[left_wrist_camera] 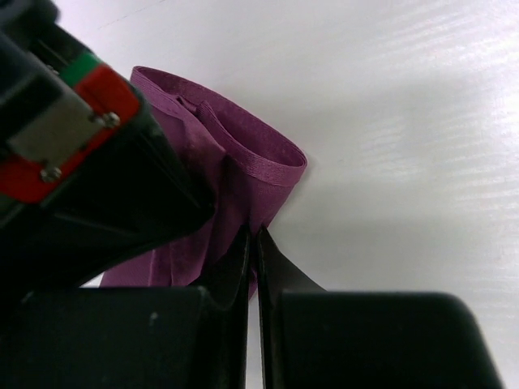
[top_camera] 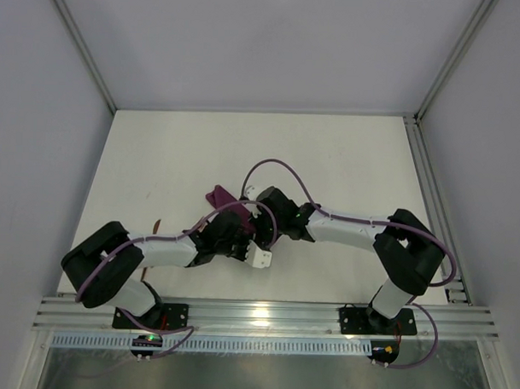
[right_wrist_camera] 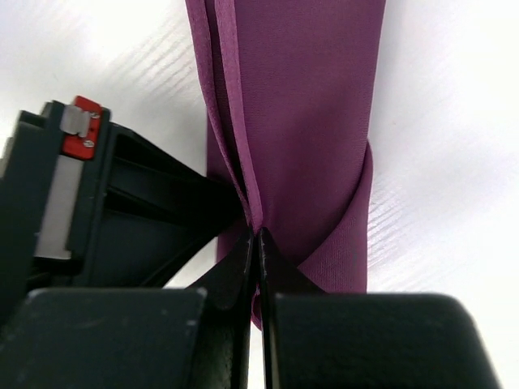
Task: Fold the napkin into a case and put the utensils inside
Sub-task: Smooth out the smaller rectangle-folded napkin at the center of the board.
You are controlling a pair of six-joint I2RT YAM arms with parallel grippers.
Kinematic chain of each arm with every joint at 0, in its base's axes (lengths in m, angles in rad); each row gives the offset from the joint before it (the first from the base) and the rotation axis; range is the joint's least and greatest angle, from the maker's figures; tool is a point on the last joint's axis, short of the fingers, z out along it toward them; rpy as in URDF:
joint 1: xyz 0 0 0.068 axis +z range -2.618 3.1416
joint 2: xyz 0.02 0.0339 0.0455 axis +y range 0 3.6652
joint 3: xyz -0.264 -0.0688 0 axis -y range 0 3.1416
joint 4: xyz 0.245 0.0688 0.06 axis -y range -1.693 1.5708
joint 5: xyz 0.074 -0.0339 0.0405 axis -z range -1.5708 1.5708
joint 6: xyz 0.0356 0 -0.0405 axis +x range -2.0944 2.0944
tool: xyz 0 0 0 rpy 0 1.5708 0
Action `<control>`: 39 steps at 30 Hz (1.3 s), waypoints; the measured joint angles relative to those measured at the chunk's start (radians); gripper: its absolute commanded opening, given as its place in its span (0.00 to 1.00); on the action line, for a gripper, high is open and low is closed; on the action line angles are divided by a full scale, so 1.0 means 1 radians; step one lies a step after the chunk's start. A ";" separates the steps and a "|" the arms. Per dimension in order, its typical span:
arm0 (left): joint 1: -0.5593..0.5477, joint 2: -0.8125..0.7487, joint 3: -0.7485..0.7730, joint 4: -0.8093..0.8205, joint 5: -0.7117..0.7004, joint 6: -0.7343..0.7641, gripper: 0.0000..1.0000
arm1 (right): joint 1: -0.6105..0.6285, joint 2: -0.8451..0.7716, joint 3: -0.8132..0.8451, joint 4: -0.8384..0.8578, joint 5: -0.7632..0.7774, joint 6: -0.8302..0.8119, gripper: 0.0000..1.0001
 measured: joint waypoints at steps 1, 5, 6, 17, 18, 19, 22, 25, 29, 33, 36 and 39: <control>-0.001 0.004 0.003 0.005 -0.006 -0.014 0.01 | 0.000 0.000 0.002 -0.001 -0.008 0.006 0.03; -0.004 0.011 0.005 0.021 -0.023 -0.048 0.00 | 0.000 0.000 0.003 0.000 -0.031 0.024 0.03; -0.005 0.013 0.006 0.026 -0.027 -0.055 0.00 | 0.000 0.000 0.003 0.001 -0.035 0.030 0.03; -0.005 0.022 0.016 0.028 -0.044 -0.109 0.09 | -0.019 0.069 -0.010 0.055 -0.048 0.084 0.08; -0.005 0.022 0.016 0.026 -0.044 -0.115 0.12 | -0.020 0.078 -0.010 0.061 -0.046 0.089 0.08; -0.005 0.021 0.018 0.021 -0.045 -0.119 0.13 | -0.021 0.081 -0.010 0.066 -0.045 0.094 0.08; -0.005 0.011 0.023 0.002 -0.043 -0.131 0.20 | -0.023 0.083 -0.011 0.077 -0.039 0.104 0.08; -0.005 -0.015 0.033 -0.047 -0.020 -0.148 0.31 | -0.027 0.083 -0.020 0.098 -0.038 0.119 0.08; -0.005 -0.111 0.061 -0.167 0.042 -0.151 0.38 | -0.036 0.083 -0.033 0.129 -0.041 0.135 0.09; -0.004 -0.233 0.110 -0.327 0.126 -0.149 0.33 | -0.048 0.083 -0.039 0.147 -0.047 0.148 0.09; 0.021 -0.285 0.162 -0.460 0.209 -0.150 0.30 | -0.052 0.083 -0.043 0.155 -0.050 0.150 0.11; 0.127 -0.319 0.213 -0.581 0.325 -0.158 0.28 | -0.052 0.083 -0.044 0.160 -0.051 0.150 0.13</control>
